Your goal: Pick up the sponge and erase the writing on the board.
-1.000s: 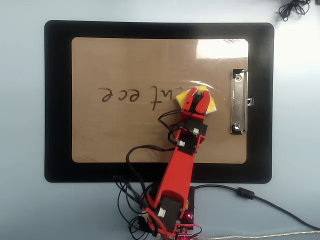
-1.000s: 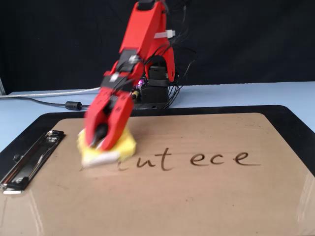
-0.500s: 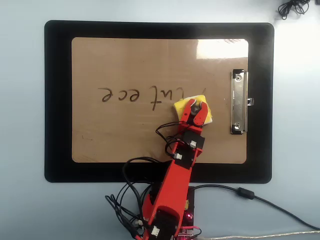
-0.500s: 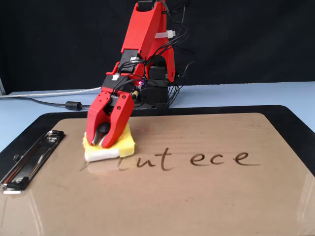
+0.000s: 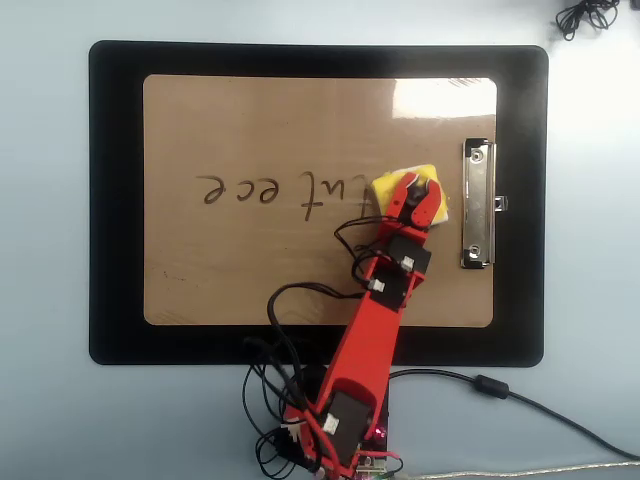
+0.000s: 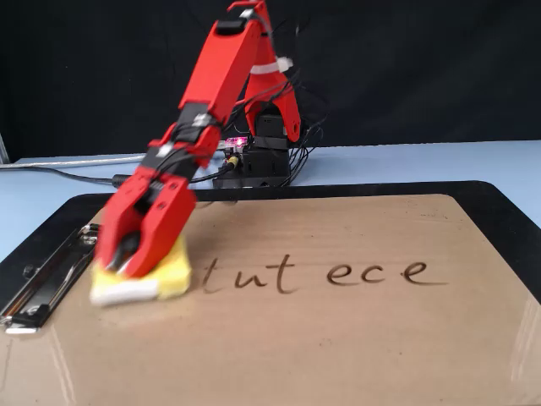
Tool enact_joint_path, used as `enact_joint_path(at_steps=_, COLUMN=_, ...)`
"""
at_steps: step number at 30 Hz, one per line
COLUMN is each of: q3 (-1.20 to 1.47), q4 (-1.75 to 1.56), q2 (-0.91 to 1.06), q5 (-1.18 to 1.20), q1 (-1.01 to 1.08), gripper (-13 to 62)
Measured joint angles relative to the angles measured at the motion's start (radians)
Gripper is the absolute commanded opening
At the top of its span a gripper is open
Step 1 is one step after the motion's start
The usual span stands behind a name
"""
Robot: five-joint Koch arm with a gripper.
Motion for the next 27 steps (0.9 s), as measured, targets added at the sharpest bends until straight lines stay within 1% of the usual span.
enact_joint_path(at_steps=4, q3=0.247, q4=0.0, q2=0.207, q5=-0.021, q1=-0.046, gripper=-8.2)
enact_joint_path(at_steps=5, q3=0.245, q4=0.002, q2=0.207, q5=-0.034, q1=-0.061, gripper=-8.2)
enact_joint_path(at_steps=8, q3=0.133, q4=0.015, q2=0.098, q5=-0.072, q1=-0.107, gripper=-8.2)
enact_joint_path(at_steps=9, q3=0.02, q4=-0.002, q2=0.009, q5=-0.087, q1=-0.132, gripper=-8.2)
enact_joint_path(at_steps=13, q3=-0.249, q4=-0.015, q2=-0.189, q5=-0.11, q1=-0.192, gripper=-8.2)
enact_joint_path(at_steps=14, q3=-0.29, q4=-0.018, q2=-0.225, q5=-0.132, q1=-0.232, gripper=-8.2)
enact_joint_path(at_steps=16, q3=-0.267, q4=-0.017, q2=-0.227, q5=-0.184, q1=-0.264, gripper=-8.1)
enact_joint_path(at_steps=18, q3=-0.166, q4=-0.021, q2=-0.166, q5=-0.275, q1=-0.285, gripper=-8.2)
enact_joint_path(at_steps=20, q3=0.008, q4=-0.02, q2=-0.032, q5=-0.356, q1=-0.341, gripper=-8.1)
enact_joint_path(at_steps=24, q3=0.311, q4=-0.018, q2=0.253, q5=-0.388, q1=-0.433, gripper=-8.1)
enact_joint_path(at_steps=27, q3=0.334, q4=-0.003, q2=0.282, q5=-0.388, q1=-0.44, gripper=-8.2)
